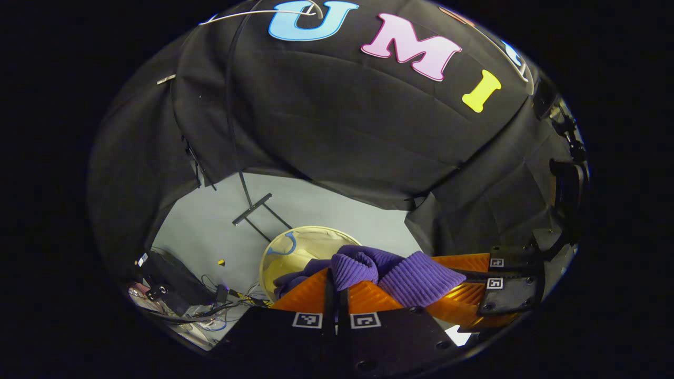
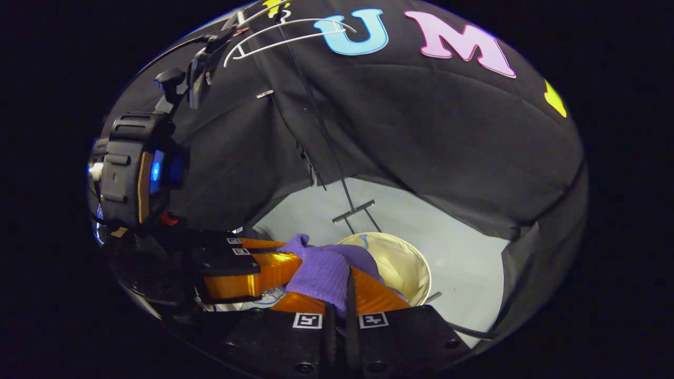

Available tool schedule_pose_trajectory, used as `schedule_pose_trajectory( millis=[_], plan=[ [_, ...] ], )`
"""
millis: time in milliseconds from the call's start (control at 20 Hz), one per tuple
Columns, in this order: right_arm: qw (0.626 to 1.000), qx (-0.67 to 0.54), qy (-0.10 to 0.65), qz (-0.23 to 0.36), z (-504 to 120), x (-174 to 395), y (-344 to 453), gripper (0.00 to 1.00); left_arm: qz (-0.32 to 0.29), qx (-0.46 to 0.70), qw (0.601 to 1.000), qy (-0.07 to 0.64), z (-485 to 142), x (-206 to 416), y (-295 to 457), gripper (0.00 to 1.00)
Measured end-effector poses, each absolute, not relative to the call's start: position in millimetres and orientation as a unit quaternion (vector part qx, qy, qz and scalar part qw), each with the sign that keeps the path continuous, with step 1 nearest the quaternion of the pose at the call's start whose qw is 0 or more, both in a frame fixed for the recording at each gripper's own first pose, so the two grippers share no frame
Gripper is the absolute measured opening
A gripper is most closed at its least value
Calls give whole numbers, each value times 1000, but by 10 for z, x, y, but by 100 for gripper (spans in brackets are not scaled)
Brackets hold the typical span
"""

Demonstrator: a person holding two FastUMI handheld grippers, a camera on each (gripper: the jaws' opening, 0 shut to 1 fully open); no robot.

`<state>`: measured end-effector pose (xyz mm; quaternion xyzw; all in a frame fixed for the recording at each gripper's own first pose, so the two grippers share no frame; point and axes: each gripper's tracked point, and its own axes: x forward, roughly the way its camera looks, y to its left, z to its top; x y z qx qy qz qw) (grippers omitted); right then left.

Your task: Grasp the clothes on the hanger with both hands and then place them into the laundry hamper below.

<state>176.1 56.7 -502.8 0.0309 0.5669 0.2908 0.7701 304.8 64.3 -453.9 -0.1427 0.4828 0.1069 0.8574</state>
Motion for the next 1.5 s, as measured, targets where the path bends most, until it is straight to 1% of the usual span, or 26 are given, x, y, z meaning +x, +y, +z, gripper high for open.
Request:
schedule_pose_trajectory(
  millis=[200,300,350,450,500,550,650,750,800,850,1000,1100,1200,1250,1300,1350,1400,1450,1500],
  plan=[
    [765,1,576,288,-5155,1770,473,11,112,-140,849,497,-4592,2998,668,5],
    [766,-15,572,292,-5160,1765,441,18,121,-129,841,512,-4643,2950,721,5],
    [770,-17,568,291,-5157,1793,441,31,124,-125,835,521,-4695,2867,754,5],
    [772,-12,566,288,-5149,1818,391,55,118,-137,837,516,-4690,2855,739,6],
    [771,-6,569,284,-5157,1822,371,56,115,-146,842,506,-4701,2915,719,21],
    [773,-6,572,276,-5178,1841,341,70,115,-143,846,501,-4683,2951,735,35],
    [775,-9,571,271,-5146,1877,285,71,121,-126,851,496,-4670,2945,846,65],
    [777,-11,569,268,-5151,1903,270,71,128,-128,851,493,-4651,2930,896,72],
    [778,-11,569,266,-5157,1905,256,71,129,-131,851,492,-4643,2930,904,80],
    [779,-9,568,264,-5146,1916,239,71,128,-132,852,490,-4623,2930,903,84],
    [784,4,565,256,-5077,1944,250,71,121,-126,862,476,-4518,2918,896,84],
    [797,22,549,249,-4967,2007,272,71,109,-120,877,453,-4373,2955,880,84],
    [811,49,530,244,-4803,2064,339,74,104,-108,895,420,-4174,2966,895,85],
    [818,54,520,240,-4715,2080,352,80,102,-106,904,401,-4114,2972,869,96],
    [825,57,509,239,-4625,2085,362,82,102,-104,913,382,-3986,2955,859,99],
    [834,52,499,232,-4533,2103,344,89,101,-100,920,366,-3868,2929,891,92],
    [842,50,487,228,-4477,2114,332,86,96,-96,926,351,-3756,2901,897,95],
    [850,47,475,221,-4381,2111,313,94,92,-89,932,340,-3654,2849,896,96],
    [859,47,463,213,-4291,2077,300,99,86,-80,936,331,-3528,2806,890,95]
  ],
)
